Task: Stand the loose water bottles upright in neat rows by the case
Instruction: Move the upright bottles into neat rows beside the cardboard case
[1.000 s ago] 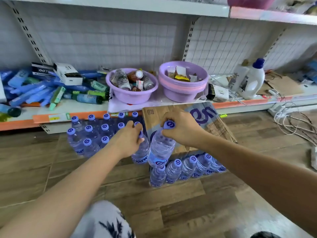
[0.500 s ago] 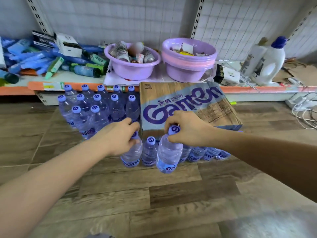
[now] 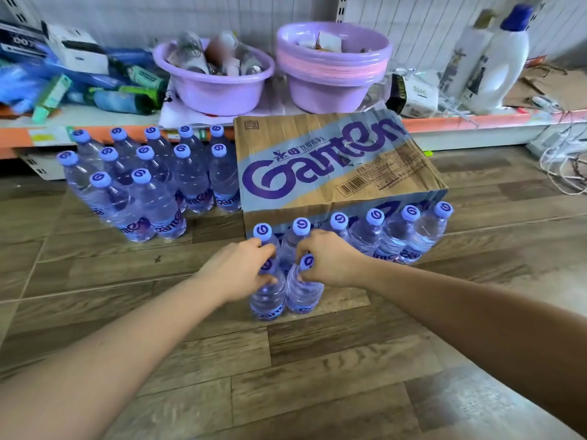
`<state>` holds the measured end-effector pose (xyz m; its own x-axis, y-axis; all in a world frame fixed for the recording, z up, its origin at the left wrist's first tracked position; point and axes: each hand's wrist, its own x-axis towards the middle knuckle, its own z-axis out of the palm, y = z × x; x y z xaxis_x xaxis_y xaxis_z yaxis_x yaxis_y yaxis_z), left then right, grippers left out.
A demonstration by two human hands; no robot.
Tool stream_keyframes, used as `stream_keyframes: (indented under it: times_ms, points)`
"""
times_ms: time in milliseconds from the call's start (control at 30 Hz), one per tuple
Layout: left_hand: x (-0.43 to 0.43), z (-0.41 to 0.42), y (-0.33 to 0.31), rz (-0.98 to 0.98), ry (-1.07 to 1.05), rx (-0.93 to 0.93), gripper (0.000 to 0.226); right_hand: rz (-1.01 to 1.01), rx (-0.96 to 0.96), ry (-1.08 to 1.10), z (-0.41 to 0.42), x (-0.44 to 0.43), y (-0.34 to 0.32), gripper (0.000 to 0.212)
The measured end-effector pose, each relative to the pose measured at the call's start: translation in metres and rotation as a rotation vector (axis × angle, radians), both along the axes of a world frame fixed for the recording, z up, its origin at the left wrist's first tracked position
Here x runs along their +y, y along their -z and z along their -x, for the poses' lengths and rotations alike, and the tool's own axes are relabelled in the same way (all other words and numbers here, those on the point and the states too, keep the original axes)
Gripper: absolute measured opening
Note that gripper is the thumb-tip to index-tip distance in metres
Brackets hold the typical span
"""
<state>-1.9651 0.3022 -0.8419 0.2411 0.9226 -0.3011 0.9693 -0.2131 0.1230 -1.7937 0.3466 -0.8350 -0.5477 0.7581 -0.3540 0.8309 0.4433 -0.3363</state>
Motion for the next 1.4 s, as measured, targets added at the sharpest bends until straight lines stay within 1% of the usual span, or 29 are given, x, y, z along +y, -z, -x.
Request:
stream_keyframes:
  times_ms: [233,433,667,800,900,967,1033,1067,1133,1200,1267,1400]
  points:
    - [0.003,-0.009,0.017,-0.029,-0.072,-0.096,0.04,-0.029,0.045,0.02,-0.006,0.011,0.01,0.024]
    - [0.004,-0.007,0.018,-0.047,-0.119,-0.177,0.03,-0.047,0.069,0.02,-0.006,0.012,0.012,0.025]
    - [-0.002,-0.012,0.02,-0.04,-0.103,-0.149,0.04,-0.039,0.061,0.016,-0.009,0.008,0.009,0.027]
    - [-0.004,-0.011,0.02,-0.032,-0.165,-0.226,0.04,-0.02,-0.01,-0.02,-0.009,0.007,0.006,0.033]
    - [-0.004,-0.01,0.02,0.034,-0.171,-0.264,0.052,-0.005,-0.126,-0.09,-0.008,0.009,0.004,0.043]
    - [-0.005,-0.003,0.019,0.055,-0.17,-0.293,0.058,-0.094,-0.229,-0.132,-0.003,0.013,-0.003,0.047]
    - [-0.005,0.009,0.015,0.001,-0.176,-0.32,0.051,-0.266,-0.231,-0.132,0.006,0.021,-0.017,0.042]
    - [-0.004,0.021,0.013,-0.053,-0.201,-0.335,0.044,-0.347,-0.188,-0.124,0.014,0.027,-0.024,0.039]
    - [0.002,0.051,0.011,-0.176,-0.298,-0.402,0.031,-0.424,-0.069,-0.095,0.033,0.041,-0.036,0.033]
    - [0.011,0.087,0.009,-0.274,-0.442,-0.456,0.025,-0.414,0.038,-0.093,0.057,0.055,-0.042,0.027]
    - [0.022,0.131,0.01,-0.34,-0.582,-0.472,0.027,-0.388,0.098,-0.129,0.09,0.07,-0.038,0.023]
    - [0.037,0.209,0.012,-0.406,-0.659,-0.358,0.033,-0.334,0.111,-0.191,0.161,0.091,-0.021,0.026]
